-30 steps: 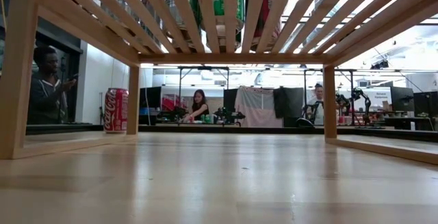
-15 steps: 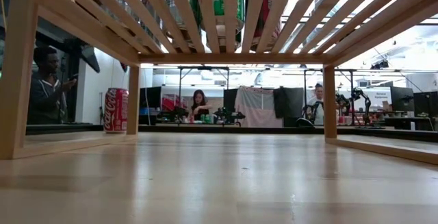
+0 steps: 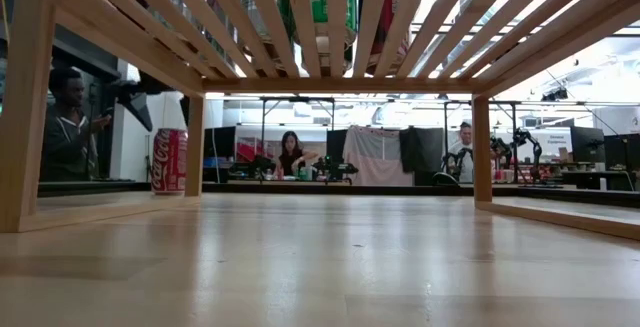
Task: Place canned beverage on shelf
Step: Put the red soda can aligned with other red soda can on the shelf
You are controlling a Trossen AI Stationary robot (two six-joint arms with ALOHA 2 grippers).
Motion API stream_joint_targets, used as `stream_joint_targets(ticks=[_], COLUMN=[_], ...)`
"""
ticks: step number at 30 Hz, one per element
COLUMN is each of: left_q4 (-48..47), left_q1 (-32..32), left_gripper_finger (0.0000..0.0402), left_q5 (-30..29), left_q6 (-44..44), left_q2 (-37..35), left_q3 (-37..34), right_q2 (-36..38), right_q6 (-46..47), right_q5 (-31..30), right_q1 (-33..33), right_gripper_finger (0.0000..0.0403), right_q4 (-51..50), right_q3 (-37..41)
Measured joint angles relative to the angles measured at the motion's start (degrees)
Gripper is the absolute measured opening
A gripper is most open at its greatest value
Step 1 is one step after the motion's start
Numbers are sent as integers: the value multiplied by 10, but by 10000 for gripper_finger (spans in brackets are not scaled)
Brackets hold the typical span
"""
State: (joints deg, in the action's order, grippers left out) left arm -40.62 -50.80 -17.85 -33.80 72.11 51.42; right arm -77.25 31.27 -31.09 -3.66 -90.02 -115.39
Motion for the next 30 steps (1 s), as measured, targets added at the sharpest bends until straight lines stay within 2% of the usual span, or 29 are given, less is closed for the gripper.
stream_joint_targets(ticks=[12,23,25,29,30], left_q4=[13,13,13,8,4], left_q1=[-11,-10,-10,-10,-10], left_gripper_finger=[374,371,355,286,281], left_q5=[49,49,49,52,54], left_q6=[0,14,28,47,52], left_q2=[62,81,81,76,71], left_q3=[0,0,0,0,-1], right_q2=[0,0,0,0,0], right_q6=[0,19,19,19,19], right_q5=[0,-30,-30,-30,-29], right_q1=[0,0,0,0,0], right_gripper_finger=[381,381,381,381,381], right_q4=[0,0,0,0,0], right_q3=[0,0,0,0,0])
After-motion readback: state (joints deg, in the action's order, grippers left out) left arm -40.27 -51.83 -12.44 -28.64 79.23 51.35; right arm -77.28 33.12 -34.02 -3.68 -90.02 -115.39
